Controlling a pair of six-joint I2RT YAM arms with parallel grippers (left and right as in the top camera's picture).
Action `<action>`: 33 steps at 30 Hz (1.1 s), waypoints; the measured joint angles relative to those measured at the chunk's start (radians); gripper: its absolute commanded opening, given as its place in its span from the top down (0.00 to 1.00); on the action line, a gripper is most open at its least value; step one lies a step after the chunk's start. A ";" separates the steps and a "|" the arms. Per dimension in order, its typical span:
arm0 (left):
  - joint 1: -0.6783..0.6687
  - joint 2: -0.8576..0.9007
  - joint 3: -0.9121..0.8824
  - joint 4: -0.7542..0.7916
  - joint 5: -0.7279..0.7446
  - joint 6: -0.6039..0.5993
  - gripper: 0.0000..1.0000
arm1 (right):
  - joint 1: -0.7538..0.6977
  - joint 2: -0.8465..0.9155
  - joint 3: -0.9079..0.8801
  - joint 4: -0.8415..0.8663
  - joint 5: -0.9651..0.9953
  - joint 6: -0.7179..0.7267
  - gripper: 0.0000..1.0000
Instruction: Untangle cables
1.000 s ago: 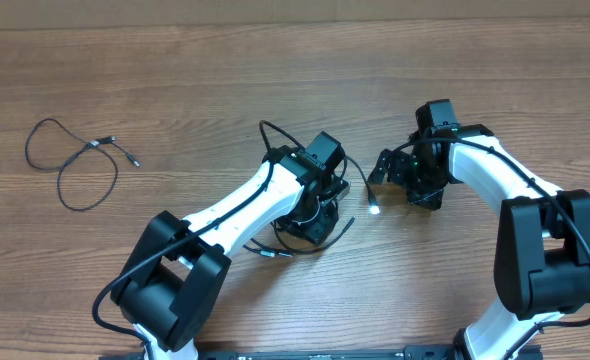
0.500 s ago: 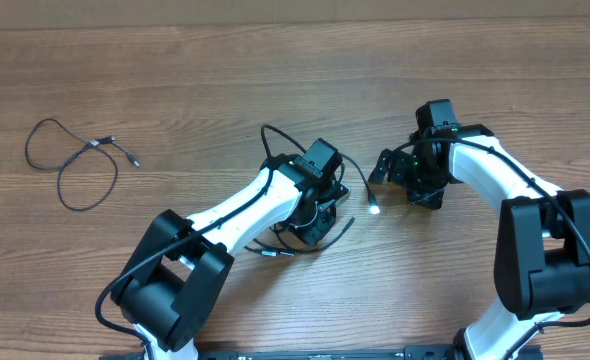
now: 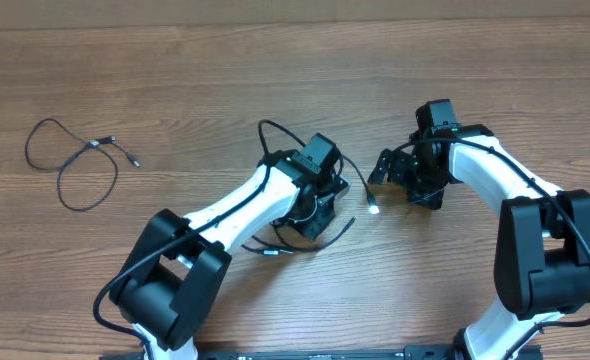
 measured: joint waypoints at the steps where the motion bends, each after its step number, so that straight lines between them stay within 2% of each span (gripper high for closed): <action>1: 0.005 0.000 0.006 0.001 -0.001 0.000 0.89 | 0.000 0.000 0.000 0.000 -0.001 0.000 0.00; 5: 0.006 0.000 0.010 0.005 -0.003 0.000 0.96 | 0.000 0.000 0.000 0.000 -0.010 0.000 0.00; 11: 0.034 0.000 0.019 -0.016 -0.003 0.000 0.96 | -0.002 0.000 0.000 0.051 -0.057 0.000 0.00; 19: 0.072 0.000 0.151 -0.122 -0.002 -0.023 0.96 | 0.008 0.005 -0.012 0.039 -0.278 -0.001 0.00; 26: 0.106 -0.001 0.362 -0.248 0.016 -0.030 0.96 | 0.067 0.007 -0.012 0.072 -0.353 0.000 0.00; 33: 0.146 -0.013 0.603 -0.361 0.093 -0.030 0.96 | 0.137 0.009 -0.014 0.170 -0.368 0.069 0.00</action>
